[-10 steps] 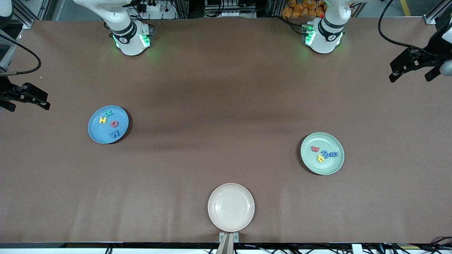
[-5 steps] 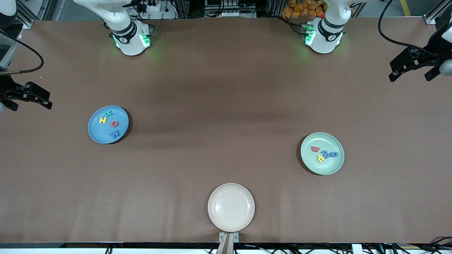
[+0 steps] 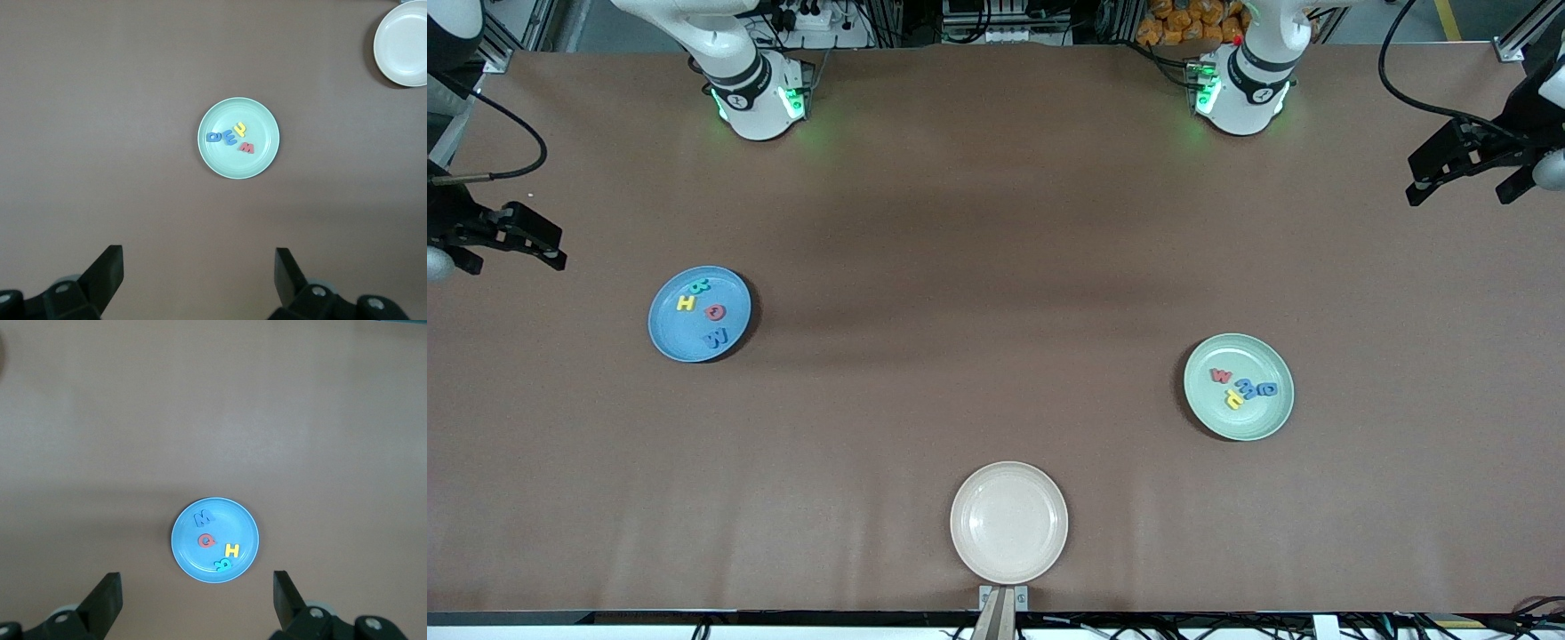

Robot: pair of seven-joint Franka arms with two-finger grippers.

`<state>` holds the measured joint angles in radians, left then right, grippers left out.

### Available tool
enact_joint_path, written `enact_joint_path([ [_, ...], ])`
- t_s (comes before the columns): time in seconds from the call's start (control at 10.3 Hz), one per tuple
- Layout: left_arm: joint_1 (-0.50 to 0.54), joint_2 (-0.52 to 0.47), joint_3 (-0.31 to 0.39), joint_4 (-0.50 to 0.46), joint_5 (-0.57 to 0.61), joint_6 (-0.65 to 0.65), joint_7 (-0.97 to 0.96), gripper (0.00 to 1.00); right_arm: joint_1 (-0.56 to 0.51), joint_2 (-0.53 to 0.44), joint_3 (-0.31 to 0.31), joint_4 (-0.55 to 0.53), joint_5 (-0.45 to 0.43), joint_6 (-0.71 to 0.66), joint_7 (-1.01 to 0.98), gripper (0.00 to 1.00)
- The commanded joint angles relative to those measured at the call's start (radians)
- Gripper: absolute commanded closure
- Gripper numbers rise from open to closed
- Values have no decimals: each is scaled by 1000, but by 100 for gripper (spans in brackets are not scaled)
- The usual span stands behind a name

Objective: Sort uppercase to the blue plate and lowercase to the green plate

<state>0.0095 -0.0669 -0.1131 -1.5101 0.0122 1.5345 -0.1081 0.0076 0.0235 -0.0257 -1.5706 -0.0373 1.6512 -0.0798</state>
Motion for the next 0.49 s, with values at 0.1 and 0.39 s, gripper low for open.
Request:
enact_joint_path([
  [0.1,6,5,-2,21,-14,-20,24,0,-20,-37,15,-46,16,18,-11,0],
  [0.39,7,7,-2,21,-14,-20,24,0,-20,-37,15,-46,16,18,-11,0],
])
